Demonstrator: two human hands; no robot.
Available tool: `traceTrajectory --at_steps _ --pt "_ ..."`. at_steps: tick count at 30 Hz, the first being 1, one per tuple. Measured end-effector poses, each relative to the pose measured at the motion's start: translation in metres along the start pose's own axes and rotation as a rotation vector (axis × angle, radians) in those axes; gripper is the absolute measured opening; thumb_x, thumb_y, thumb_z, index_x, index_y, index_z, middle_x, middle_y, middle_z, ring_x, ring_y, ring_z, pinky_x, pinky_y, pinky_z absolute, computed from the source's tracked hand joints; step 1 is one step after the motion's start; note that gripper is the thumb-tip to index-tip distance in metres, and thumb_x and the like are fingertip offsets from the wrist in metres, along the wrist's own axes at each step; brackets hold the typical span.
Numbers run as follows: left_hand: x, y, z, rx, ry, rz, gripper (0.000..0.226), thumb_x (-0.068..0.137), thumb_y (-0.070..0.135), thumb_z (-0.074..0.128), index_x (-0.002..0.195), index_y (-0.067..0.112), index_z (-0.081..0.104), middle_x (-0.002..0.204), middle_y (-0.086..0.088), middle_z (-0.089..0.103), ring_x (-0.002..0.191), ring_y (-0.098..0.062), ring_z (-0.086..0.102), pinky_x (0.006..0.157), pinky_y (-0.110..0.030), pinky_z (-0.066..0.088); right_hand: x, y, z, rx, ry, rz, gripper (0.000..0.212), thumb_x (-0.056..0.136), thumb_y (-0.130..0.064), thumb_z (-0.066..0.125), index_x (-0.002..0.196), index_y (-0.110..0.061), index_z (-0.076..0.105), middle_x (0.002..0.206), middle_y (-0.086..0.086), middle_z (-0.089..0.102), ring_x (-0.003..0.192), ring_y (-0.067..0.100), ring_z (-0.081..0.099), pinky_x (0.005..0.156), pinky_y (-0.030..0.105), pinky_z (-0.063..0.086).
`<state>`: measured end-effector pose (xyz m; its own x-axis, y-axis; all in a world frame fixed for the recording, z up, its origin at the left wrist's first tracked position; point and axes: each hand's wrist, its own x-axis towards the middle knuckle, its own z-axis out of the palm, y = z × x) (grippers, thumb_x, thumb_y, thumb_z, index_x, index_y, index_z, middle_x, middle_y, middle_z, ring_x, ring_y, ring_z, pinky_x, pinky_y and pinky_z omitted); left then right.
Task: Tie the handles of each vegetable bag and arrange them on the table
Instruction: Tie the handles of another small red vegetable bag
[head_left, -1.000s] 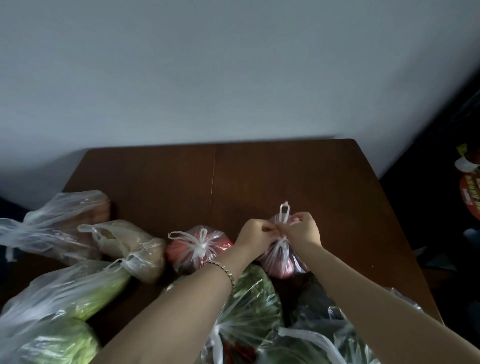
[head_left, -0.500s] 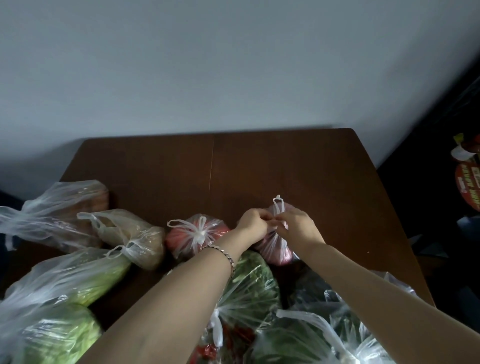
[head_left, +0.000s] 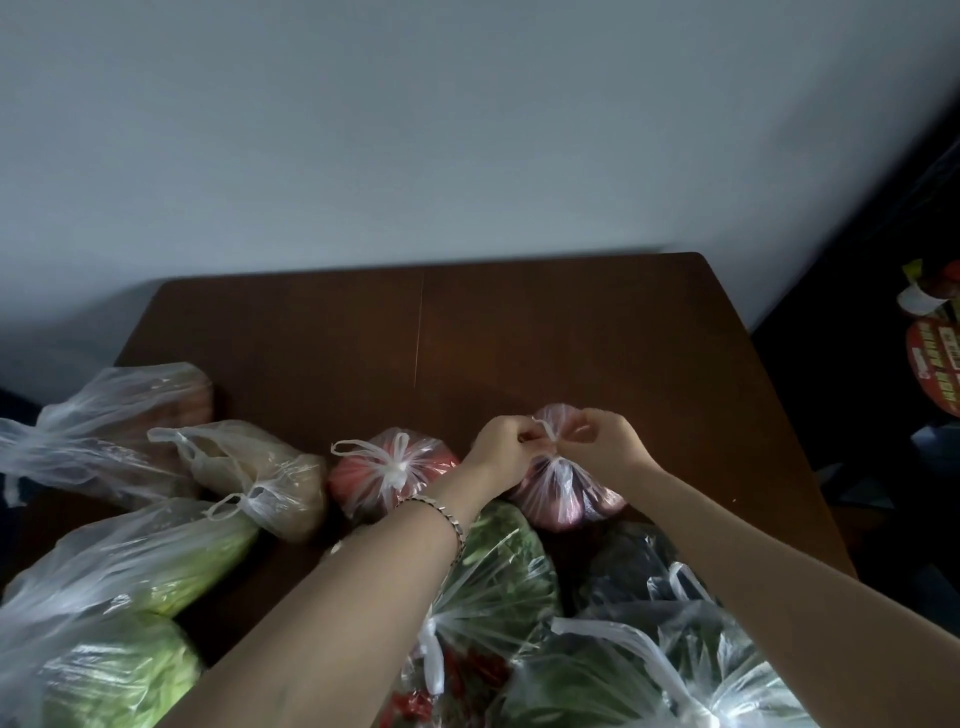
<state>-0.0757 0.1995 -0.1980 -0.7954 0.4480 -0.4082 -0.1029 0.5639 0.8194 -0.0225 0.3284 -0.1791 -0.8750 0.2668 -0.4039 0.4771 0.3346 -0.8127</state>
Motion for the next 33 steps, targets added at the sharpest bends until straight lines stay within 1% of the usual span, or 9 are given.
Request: traceTrajectory --at_steps 5,8,12,15,18,21,23,27,33 --pt "-0.001 -0.005 0.005 -0.029 0.027 -0.024 0.017 0.086 0.016 0.063 0.099 0.005 0.069 0.082 -0.001 0.062 0.078 -0.014 0.056 0.067 -0.014 0.041 -0.001 0.006 -0.007 0.087 -0.137 -0.002 0.019 0.076 0.005 0.066 0.082 -0.012 0.072 0.081 0.003 0.068 0.071 0.007 0.061 0.068 0.013 0.051" --pt "-0.001 -0.002 0.007 -0.052 0.022 -0.117 0.024 0.087 0.018 0.063 0.107 0.006 0.066 0.093 -0.006 0.062 0.08 -0.016 0.056 0.058 -0.011 0.041 -0.004 0.009 -0.002 -0.182 -0.063 -0.168 0.023 0.078 0.002 0.066 0.095 -0.012 0.074 0.076 -0.008 0.063 0.067 -0.001 0.056 0.062 0.005 0.045" --pt "0.001 0.0 0.011 -0.03 0.05 -0.172 0.021 0.086 0.014 0.065 0.104 0.003 0.067 0.093 -0.011 0.064 0.086 -0.021 0.06 0.061 -0.013 0.039 -0.007 0.014 0.004 -0.531 0.082 -0.562 0.012 0.077 -0.004 0.066 0.085 -0.007 0.075 0.077 0.01 0.072 0.075 0.016 0.063 0.072 0.024 0.046" --pt "0.001 0.001 0.012 0.006 0.053 -0.184 0.021 0.085 0.013 0.066 0.104 0.004 0.068 0.107 -0.013 0.068 0.097 -0.023 0.062 0.074 -0.02 0.039 -0.004 0.017 0.006 -0.687 0.081 -0.496 0.011 0.079 -0.009 0.066 0.084 0.0 0.07 0.081 0.017 0.07 0.081 0.032 0.065 0.07 0.035 0.052" --pt "0.0 0.0 0.01 0.116 0.038 -0.123 0.016 0.086 0.013 0.064 0.099 0.008 0.071 0.098 -0.006 0.069 0.084 -0.012 0.057 0.072 -0.018 0.039 -0.007 0.02 0.006 -0.921 0.042 -0.523 0.017 0.062 -0.011 0.08 0.07 -0.01 0.065 0.07 0.006 0.065 0.069 0.026 0.065 0.057 0.036 0.053" --pt "-0.005 0.002 0.009 0.241 0.087 -0.023 0.014 0.085 0.011 0.063 0.094 0.006 0.072 0.097 -0.007 0.069 0.082 -0.014 0.059 0.07 -0.019 0.041 -0.017 0.022 0.002 -1.084 0.058 -0.608 0.004 0.07 -0.021 0.064 0.071 -0.017 0.063 0.072 -0.001 0.064 0.071 0.02 0.063 0.064 0.032 0.053" --pt "-0.004 0.001 0.008 0.328 0.148 0.02 0.015 0.084 0.011 0.061 0.092 0.005 0.072 0.099 -0.01 0.066 0.091 -0.022 0.06 0.076 -0.026 0.044 -0.019 0.026 -0.001 -1.047 0.031 -0.623 0.021 0.079 -0.024 0.044 0.07 -0.018 0.061 0.071 -0.002 0.063 0.069 0.019 0.062 0.066 0.03 0.053" --pt "0.001 0.0 0.005 0.428 0.176 0.083 0.016 0.084 0.006 0.057 0.089 0.003 0.072 0.097 -0.008 0.06 0.092 -0.026 0.059 0.077 -0.031 0.045 -0.022 0.031 0.0 -0.909 0.011 -0.619 0.019 0.081 -0.023 0.043 0.069 -0.017 0.057 0.07 -0.002 0.062 0.068 0.018 0.061 0.072 0.032 0.053" --pt "-0.005 -0.003 0.013 0.609 0.205 0.11 0.017 0.086 0.0 0.051 0.087 -0.002 0.068 0.102 -0.011 0.057 0.094 -0.03 0.056 0.072 -0.034 0.044 -0.025 0.024 0.0 -0.902 -0.143 -0.32 0.027 0.097 -0.022 0.034 0.112 -0.011 0.054 0.121 0.004 0.055 0.118 0.02 0.046 0.108 0.034 0.028"
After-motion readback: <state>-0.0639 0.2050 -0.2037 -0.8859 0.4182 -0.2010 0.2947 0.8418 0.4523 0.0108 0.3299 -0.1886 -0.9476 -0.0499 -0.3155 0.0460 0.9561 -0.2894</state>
